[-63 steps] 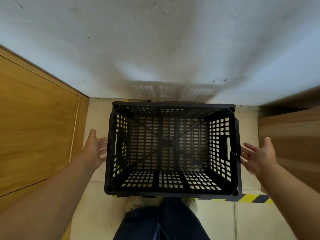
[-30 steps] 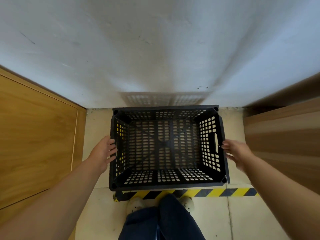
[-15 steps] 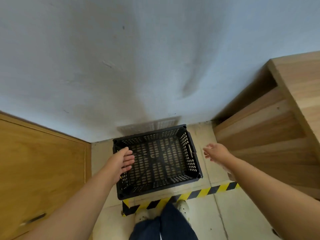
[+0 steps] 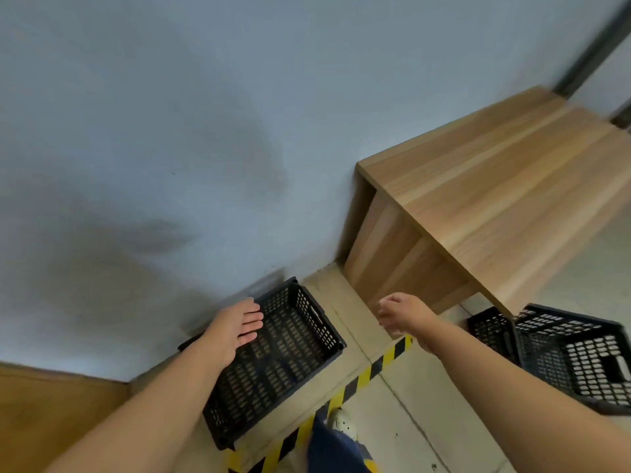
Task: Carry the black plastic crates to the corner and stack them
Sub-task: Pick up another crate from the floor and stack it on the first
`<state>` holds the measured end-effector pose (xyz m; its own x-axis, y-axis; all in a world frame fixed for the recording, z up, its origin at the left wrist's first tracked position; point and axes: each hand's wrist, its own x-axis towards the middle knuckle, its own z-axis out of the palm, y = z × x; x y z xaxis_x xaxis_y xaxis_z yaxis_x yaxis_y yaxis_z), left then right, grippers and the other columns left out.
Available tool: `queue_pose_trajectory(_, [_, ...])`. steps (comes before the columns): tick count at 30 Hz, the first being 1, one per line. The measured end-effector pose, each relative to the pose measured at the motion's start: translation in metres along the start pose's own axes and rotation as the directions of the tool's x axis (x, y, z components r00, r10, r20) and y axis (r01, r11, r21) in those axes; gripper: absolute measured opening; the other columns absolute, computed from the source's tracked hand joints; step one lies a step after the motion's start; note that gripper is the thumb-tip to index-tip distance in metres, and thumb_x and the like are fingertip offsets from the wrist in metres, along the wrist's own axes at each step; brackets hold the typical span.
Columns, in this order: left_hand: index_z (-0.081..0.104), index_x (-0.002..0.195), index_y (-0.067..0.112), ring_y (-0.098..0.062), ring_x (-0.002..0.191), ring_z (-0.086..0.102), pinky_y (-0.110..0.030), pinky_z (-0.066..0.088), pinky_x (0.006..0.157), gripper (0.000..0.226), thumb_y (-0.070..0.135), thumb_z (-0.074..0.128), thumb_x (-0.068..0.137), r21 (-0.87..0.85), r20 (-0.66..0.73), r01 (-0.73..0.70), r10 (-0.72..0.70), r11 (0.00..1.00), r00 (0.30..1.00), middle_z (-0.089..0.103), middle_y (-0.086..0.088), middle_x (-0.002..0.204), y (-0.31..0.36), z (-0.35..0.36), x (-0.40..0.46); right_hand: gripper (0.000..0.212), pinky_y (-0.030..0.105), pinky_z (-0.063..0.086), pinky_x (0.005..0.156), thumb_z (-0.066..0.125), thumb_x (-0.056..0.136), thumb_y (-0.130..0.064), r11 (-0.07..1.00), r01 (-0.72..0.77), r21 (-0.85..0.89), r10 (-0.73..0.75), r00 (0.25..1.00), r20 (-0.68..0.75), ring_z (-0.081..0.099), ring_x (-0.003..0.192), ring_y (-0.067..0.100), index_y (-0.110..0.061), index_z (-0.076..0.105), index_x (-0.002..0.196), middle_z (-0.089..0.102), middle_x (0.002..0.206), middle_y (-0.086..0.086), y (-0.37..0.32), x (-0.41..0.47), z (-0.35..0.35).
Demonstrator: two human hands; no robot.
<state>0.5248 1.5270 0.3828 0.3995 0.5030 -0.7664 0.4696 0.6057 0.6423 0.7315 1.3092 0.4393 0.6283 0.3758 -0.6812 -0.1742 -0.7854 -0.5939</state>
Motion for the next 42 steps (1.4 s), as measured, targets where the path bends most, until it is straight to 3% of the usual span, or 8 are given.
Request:
queue_pose_trajectory(8, [0.06, 0.104, 0.005, -0.022, 0.097, 0.058, -0.028, 0.047, 0.073, 0.03, 0.031, 0.045, 0.097, 0.237, 0.235, -0.094, 0.037, 0.967, 0.971, 0.064, -0.007, 0.096, 0.005, 0.079, -0.06, 0.014, 0.025, 0.046, 0.064, 0.045, 0.097, -0.018, 0.947, -0.075, 0.311, 0.159, 0.954, -0.255, 0.057, 0.078, 0.019, -0.008, 0.055, 0.098, 0.058, 0.092, 0.009, 0.089, -0.129, -0.069])
queue_pose_trajectory(15, [0.062, 0.101, 0.008, -0.018, 0.082, 0.06, -0.029, 0.047, 0.066, 0.027, 0.03, 0.048, 0.095, 0.379, 0.4, -0.183, 0.018, 0.907, 0.916, 0.065, -0.007, 0.092, -0.013, 0.181, -0.112, 0.013, 0.03, 0.049, 0.07, 0.049, 0.095, -0.021, 0.852, -0.089, 0.516, 0.329, 0.858, -0.394, 0.06, 0.079, 0.021, -0.01, 0.056, 0.092, 0.06, 0.097, 0.012, 0.193, -0.233, -0.124])
queue_pose_trajectory(23, [0.06, 0.103, 0.008, -0.022, 0.093, 0.06, -0.036, 0.048, 0.082, 0.026, 0.027, 0.043, 0.098, 0.474, 0.564, -0.256, -0.068, 0.843, 0.823, 0.064, -0.011, 0.101, -0.068, 0.308, -0.192, 0.013, 0.026, 0.044, 0.064, 0.044, 0.097, -0.017, 0.773, -0.038, 0.634, 0.43, 0.766, -0.478, 0.056, 0.073, 0.017, -0.008, 0.053, 0.099, 0.056, 0.09, 0.01, 0.309, -0.32, -0.184])
queue_pose_trajectory(28, [0.06, 0.103, 0.01, -0.021, 0.084, 0.059, -0.033, 0.047, 0.077, 0.026, 0.027, 0.042, 0.099, 0.498, 0.594, -0.278, -0.09, 0.821, 0.799, 0.064, -0.011, 0.096, -0.126, 0.388, -0.245, 0.013, 0.032, 0.047, 0.071, 0.048, 0.095, -0.018, 0.745, -0.025, 0.667, 0.467, 0.733, -0.495, 0.06, 0.083, 0.024, -0.008, 0.056, 0.093, 0.059, 0.106, 0.018, 0.391, -0.369, -0.228])
queue_pose_trajectory(31, [0.06, 0.102, 0.011, -0.02, 0.083, 0.058, -0.031, 0.045, 0.073, 0.026, 0.028, 0.04, 0.099, 0.492, 0.606, -0.267, -0.106, 0.829, 0.789, 0.063, -0.009, 0.093, -0.165, 0.43, -0.269, 0.025, 0.032, 0.048, 0.07, 0.048, 0.094, -0.015, 0.736, -0.045, 0.676, 0.492, 0.721, -0.488, 0.062, 0.089, 0.033, 0.001, 0.055, 0.112, 0.057, 0.122, 0.029, 0.438, -0.392, -0.26])
queue_pose_trajectory(33, [0.06, 0.1, 0.011, -0.02, 0.084, 0.058, -0.032, 0.045, 0.073, 0.027, 0.029, 0.04, 0.099, 0.493, 0.609, -0.259, -0.116, 0.831, 0.785, 0.063, -0.009, 0.093, -0.186, 0.454, -0.28, 0.037, 0.038, 0.052, 0.075, 0.045, 0.095, -0.01, 0.739, -0.051, 0.672, 0.493, 0.721, -0.487, 0.054, 0.111, 0.05, 0.01, 0.047, 0.126, 0.046, 0.131, 0.036, 0.465, -0.404, -0.28])
queue_pose_trajectory(36, [0.061, 0.099, 0.011, -0.021, 0.086, 0.059, -0.032, 0.046, 0.071, 0.027, 0.03, 0.042, 0.098, 0.5, 0.603, -0.245, -0.131, 0.831, 0.787, 0.063, -0.01, 0.096, -0.213, 0.485, -0.293, 0.04, 0.054, 0.038, 0.104, 0.044, 0.095, -0.008, 0.733, -0.047, 0.679, 0.51, 0.697, -0.503, 0.045, 0.123, 0.048, 0.01, 0.042, 0.131, 0.046, 0.133, 0.034, 0.5, -0.414, -0.309])
queue_pose_trajectory(42, [0.059, 0.102, 0.006, -0.024, 0.095, 0.058, -0.036, 0.046, 0.083, 0.029, 0.029, 0.042, 0.098, 0.519, 0.568, -0.207, -0.154, 0.83, 0.808, 0.062, -0.01, 0.095, -0.236, 0.528, -0.309, 0.034, 0.044, 0.047, 0.098, 0.046, 0.096, -0.013, 0.724, -0.047, 0.689, 0.503, 0.719, -0.48, 0.058, 0.113, 0.038, 0.004, 0.05, 0.125, 0.056, 0.126, 0.026, 0.537, -0.415, -0.352])
